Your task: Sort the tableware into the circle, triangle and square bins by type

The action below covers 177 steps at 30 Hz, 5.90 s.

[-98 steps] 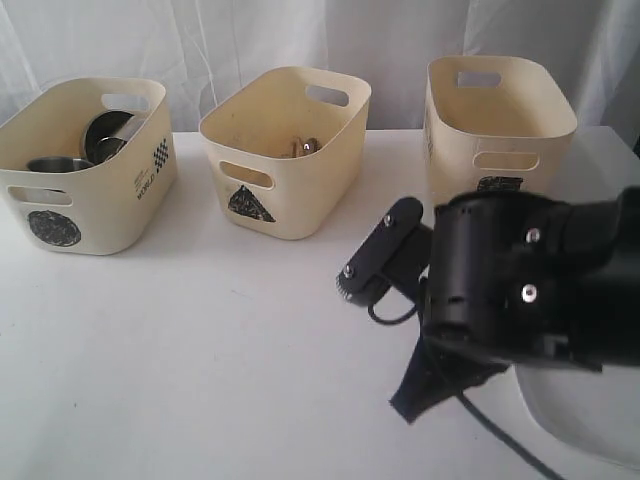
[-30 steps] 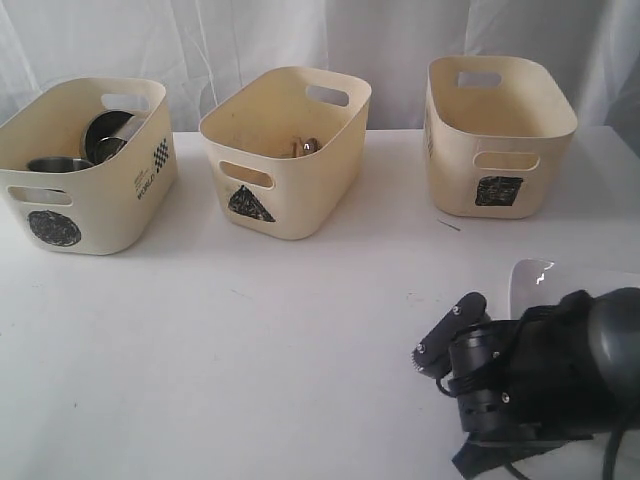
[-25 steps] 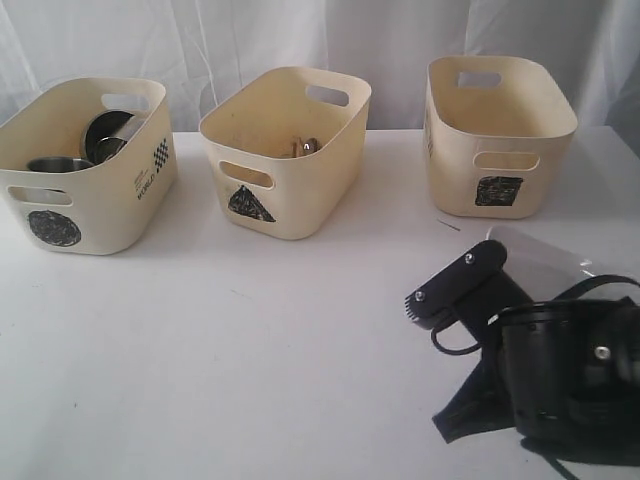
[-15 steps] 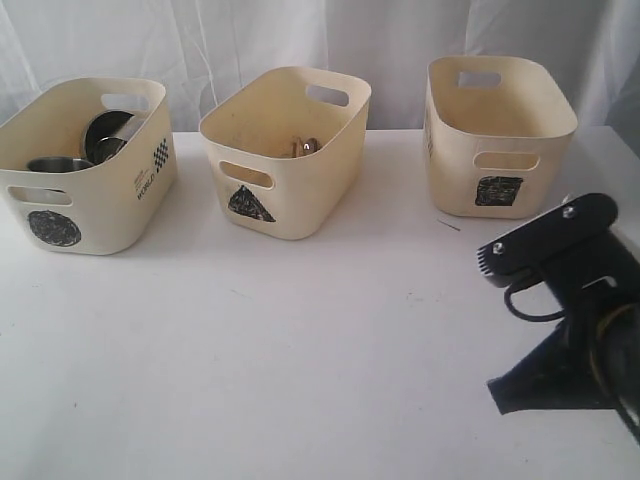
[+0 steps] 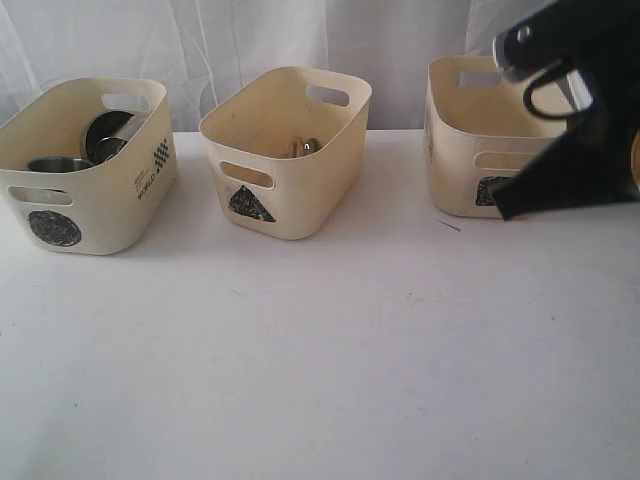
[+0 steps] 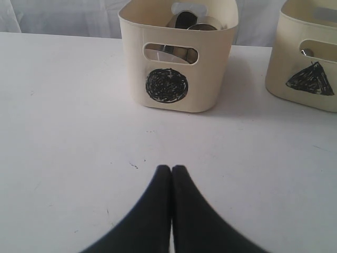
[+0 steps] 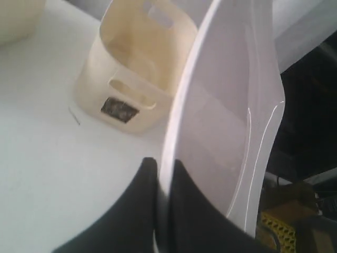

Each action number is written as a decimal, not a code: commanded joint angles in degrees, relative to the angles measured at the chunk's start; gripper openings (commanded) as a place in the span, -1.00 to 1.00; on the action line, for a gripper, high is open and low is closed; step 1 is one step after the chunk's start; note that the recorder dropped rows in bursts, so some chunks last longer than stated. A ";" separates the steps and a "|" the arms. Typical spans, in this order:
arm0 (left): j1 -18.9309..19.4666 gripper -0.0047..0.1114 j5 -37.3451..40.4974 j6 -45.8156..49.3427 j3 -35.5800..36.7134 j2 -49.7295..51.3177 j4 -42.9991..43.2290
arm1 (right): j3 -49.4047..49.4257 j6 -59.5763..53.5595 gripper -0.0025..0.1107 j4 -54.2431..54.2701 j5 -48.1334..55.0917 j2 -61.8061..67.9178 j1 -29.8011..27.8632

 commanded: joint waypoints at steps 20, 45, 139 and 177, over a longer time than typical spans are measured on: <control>-0.41 -0.92 -0.23 -0.23 0.15 -0.30 -0.62 | -39.79 -7.26 -0.96 -0.92 -33.96 39.64 -25.36; -0.41 -0.92 -0.23 -0.23 0.15 -0.30 -0.62 | -40.41 -1.72 -0.67 -0.36 -34.04 46.93 -25.36; -0.41 -0.92 -0.23 -0.23 0.15 -0.30 -0.62 | 51.54 -29.32 -0.96 31.03 -44.68 -64.07 -25.25; -0.41 -0.92 -0.23 -0.23 0.15 -0.30 -0.62 | 50.93 -55.04 -0.96 65.70 -45.19 -64.07 -38.57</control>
